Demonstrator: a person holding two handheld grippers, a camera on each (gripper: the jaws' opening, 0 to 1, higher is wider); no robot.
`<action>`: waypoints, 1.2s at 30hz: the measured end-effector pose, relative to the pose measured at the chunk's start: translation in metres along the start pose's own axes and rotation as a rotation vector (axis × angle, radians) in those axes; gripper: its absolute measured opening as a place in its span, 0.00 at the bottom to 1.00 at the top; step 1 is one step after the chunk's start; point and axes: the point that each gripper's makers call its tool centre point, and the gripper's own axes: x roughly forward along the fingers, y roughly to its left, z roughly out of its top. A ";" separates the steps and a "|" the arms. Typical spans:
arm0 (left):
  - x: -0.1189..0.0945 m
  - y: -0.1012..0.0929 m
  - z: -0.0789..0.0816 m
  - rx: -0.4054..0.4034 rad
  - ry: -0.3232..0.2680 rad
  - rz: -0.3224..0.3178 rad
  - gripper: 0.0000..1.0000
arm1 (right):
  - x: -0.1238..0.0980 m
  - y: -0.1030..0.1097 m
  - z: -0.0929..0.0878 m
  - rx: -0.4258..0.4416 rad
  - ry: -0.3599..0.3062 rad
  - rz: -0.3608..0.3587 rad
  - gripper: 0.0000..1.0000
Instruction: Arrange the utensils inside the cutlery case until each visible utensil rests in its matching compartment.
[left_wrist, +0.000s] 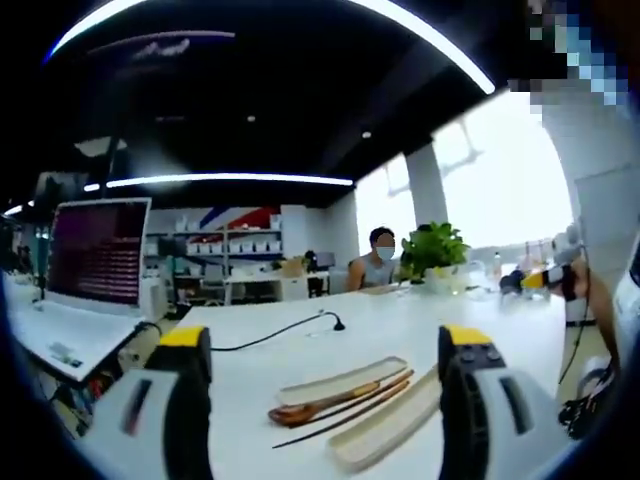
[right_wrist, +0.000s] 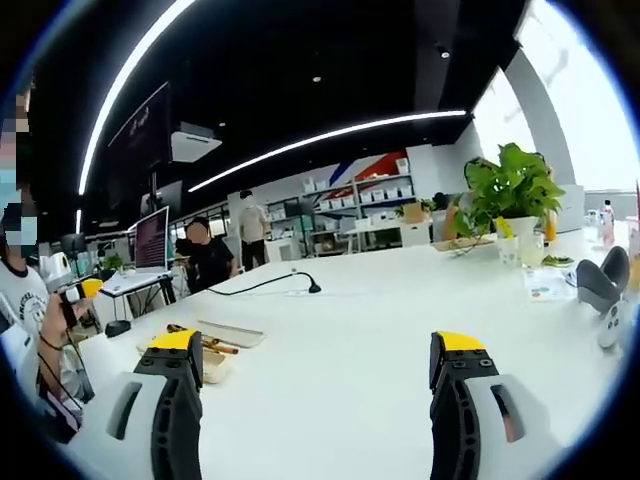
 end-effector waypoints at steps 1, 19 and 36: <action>0.000 -0.001 0.000 0.002 -0.002 0.001 1.00 | 0.000 0.000 -0.001 0.008 0.002 0.006 0.99; -0.003 0.000 -0.004 0.059 0.054 0.005 1.00 | -0.009 -0.009 0.038 -0.086 -0.011 -0.076 0.99; -0.005 0.006 -0.017 0.176 0.127 0.043 1.00 | 0.024 0.066 0.090 -0.177 -0.019 0.232 0.99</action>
